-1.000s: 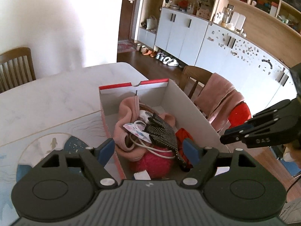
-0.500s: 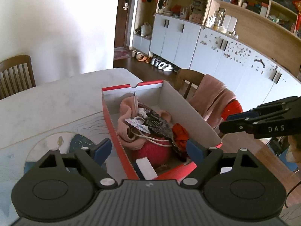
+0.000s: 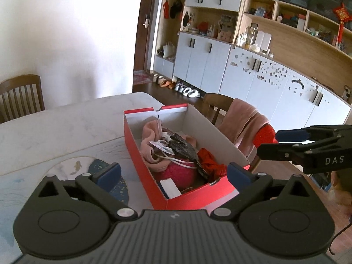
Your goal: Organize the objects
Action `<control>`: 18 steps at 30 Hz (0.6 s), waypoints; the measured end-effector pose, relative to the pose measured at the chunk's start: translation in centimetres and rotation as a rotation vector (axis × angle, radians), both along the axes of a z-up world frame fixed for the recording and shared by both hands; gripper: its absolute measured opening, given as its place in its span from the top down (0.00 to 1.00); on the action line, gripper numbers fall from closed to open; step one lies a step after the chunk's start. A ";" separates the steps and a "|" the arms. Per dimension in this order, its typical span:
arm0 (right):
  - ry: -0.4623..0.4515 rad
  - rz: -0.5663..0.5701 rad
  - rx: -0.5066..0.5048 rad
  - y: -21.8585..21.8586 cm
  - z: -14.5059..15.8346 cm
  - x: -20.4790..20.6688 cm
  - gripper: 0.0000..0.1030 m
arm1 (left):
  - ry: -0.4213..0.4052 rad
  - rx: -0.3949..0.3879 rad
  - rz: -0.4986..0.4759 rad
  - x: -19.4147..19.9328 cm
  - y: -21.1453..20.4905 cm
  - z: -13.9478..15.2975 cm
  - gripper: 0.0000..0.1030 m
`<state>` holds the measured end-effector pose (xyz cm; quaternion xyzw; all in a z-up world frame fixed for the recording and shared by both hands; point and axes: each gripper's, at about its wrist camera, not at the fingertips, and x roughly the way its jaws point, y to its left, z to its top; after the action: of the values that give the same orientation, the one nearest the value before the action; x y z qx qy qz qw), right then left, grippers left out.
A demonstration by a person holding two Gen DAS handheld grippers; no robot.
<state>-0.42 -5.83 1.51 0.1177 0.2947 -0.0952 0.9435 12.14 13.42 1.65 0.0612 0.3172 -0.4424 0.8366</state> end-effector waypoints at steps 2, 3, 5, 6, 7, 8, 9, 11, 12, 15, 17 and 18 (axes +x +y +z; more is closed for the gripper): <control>-0.003 -0.010 0.006 0.5 -0.1 -0.3 0.20 | -0.002 -0.006 -0.003 -0.3 0.5 -0.1 0.00; -0.004 -0.018 0.002 0.8 -0.1 -0.5 0.19 | -0.005 -0.006 -0.001 -0.5 0.7 -0.1 0.00; -0.003 -0.014 0.003 1.3 -0.2 -0.8 0.18 | -0.003 -0.009 -0.002 -0.8 1.0 -0.2 0.00; -0.002 -0.013 0.000 1.5 -0.2 -0.9 0.18 | -0.002 -0.013 0.000 -0.8 1.3 -0.2 0.00; -0.001 -0.016 -0.008 1.8 -0.2 -1.0 0.18 | -0.005 -0.018 0.006 -0.9 1.4 -0.2 0.00; -0.002 -0.021 -0.015 2.1 -0.2 -1.2 0.17 | -0.008 -0.021 0.011 -1.0 1.6 -0.2 0.00; -0.004 -0.024 -0.016 2.3 -0.2 -1.4 0.17 | -0.007 -0.024 0.016 -1.1 1.7 -0.2 0.00; -0.013 -0.036 -0.020 2.6 -0.3 -1.7 0.17 | -0.002 -0.035 0.020 -1.2 2.0 -0.2 0.00; -0.017 -0.038 -0.028 2.9 -0.3 -1.8 0.17 | -0.001 -0.040 0.026 -1.3 2.1 -0.2 0.00; -0.020 -0.040 -0.036 3.3 -0.3 -2.1 0.17 | -0.017 -0.039 0.026 -1.8 2.3 -0.2 0.00; -0.019 -0.041 -0.031 3.6 -0.3 -2.3 0.17 | -0.028 -0.032 0.017 -2.2 2.3 -0.1 0.00; -0.018 -0.040 -0.031 3.7 -0.4 -2.2 0.17 | -0.029 -0.032 0.013 -2.3 2.3 -0.1 0.00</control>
<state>-2.66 -2.13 1.14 0.1096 0.2824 -0.1174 0.9457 9.82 15.71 1.52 0.0520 0.2983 -0.4412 0.8448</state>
